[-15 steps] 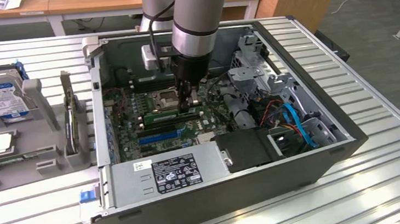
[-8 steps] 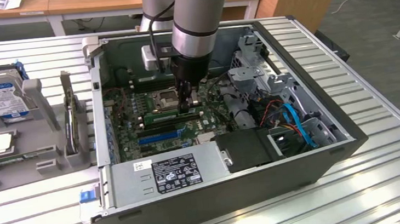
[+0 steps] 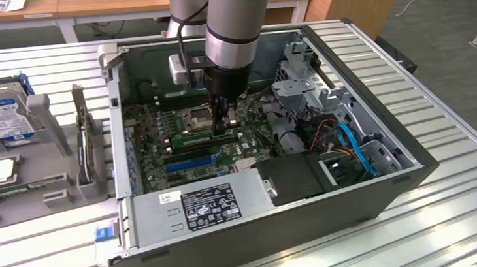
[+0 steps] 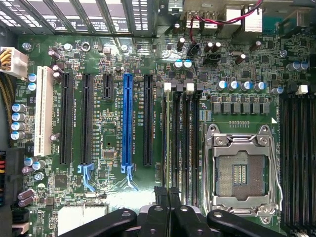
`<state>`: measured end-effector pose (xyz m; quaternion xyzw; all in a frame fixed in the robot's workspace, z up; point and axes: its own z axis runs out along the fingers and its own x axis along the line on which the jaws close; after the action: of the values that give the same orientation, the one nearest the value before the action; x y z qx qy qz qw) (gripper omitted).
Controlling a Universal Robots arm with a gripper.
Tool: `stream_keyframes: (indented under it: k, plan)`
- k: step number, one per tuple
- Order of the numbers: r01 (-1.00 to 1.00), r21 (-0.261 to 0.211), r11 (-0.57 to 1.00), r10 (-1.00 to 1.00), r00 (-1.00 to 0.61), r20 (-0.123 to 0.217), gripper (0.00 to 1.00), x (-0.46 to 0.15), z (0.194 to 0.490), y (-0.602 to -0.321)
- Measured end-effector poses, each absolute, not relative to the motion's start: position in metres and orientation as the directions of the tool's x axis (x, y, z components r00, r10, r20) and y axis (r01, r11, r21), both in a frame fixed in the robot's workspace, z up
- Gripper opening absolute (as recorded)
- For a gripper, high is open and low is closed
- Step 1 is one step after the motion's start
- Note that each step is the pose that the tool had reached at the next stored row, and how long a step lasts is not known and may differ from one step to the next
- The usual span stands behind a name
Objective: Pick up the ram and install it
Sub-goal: 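Insert the ram into the slot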
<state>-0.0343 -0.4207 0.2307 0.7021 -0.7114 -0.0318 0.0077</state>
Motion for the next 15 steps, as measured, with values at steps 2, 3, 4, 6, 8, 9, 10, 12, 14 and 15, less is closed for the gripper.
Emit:
stream_keyframes:
  k: [2, 3, 4, 6, 8, 9, 10, 12, 14, 15]
  plan:
    - [-0.998, 0.056, 0.012, -0.999, -0.014, -0.034, 0.11, -0.0344, 0.2307, -0.4207]
    - [-0.998, 0.056, 0.012, -0.999, -0.014, -0.034, 0.11, -0.0344, 0.2306, -0.4207]
    - [-0.998, 0.056, 0.012, -0.999, -0.014, -0.034, 0.11, -0.0345, 0.2306, -0.4207]
    - [-0.998, 0.056, 0.012, -0.999, -0.014, -0.034, 0.11, -0.0351, 0.2306, -0.4207]
    - [-0.998, 0.056, 0.012, -0.999, -0.014, -0.034, 0.11, -0.0351, 0.2305, -0.4207]
    - [-0.998, 0.056, 0.012, -0.999, -0.014, -0.034, 0.11, -0.0351, 0.2305, -0.4207]
    - [-0.998, 0.056, 0.012, -0.999, -0.014, -0.034, 0.11, -0.0351, 0.2304, -0.4208]
    - [-0.998, 0.056, 0.012, -0.999, -0.014, -0.034, 0.11, -0.0351, 0.2304, -0.4207]
    - [-0.998, 0.056, 0.012, -0.999, -0.014, -0.034, 0.11, -0.0351, 0.2304, -0.4207]
    - [-0.998, 0.056, 0.012, -0.999, -0.014, -0.034, 0.11, -0.0351, 0.2303, -0.4207]
